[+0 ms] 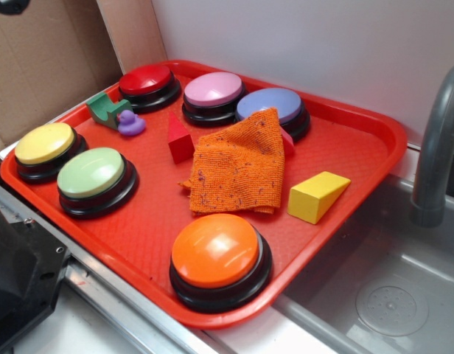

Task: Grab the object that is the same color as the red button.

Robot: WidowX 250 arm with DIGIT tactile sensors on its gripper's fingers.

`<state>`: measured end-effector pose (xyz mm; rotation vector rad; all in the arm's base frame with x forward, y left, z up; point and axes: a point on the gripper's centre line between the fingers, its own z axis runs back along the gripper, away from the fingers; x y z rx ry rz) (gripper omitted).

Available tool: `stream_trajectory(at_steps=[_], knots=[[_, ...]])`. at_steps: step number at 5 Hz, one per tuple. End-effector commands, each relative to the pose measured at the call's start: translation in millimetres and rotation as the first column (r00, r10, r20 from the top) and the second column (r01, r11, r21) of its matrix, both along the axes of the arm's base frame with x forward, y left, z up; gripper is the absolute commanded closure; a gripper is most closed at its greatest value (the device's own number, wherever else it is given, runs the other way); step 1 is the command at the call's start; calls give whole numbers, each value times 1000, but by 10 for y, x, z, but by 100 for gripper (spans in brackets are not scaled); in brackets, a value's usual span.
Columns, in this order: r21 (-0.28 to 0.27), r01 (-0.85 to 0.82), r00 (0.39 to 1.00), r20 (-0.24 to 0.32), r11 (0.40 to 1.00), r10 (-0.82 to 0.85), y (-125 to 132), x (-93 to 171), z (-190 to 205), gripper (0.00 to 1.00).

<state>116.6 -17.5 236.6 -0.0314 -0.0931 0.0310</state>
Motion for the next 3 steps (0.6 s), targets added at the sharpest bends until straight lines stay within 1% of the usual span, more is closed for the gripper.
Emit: stream_trajectory(at_steps=[1, 2, 3], knots=[[0, 0, 1000, 0, 1000, 0, 0, 0, 0, 0], [16, -143, 990, -14, 990, 144, 135, 73, -96, 0], [38, -360, 933, 29, 932, 360, 354, 269, -289, 0]])
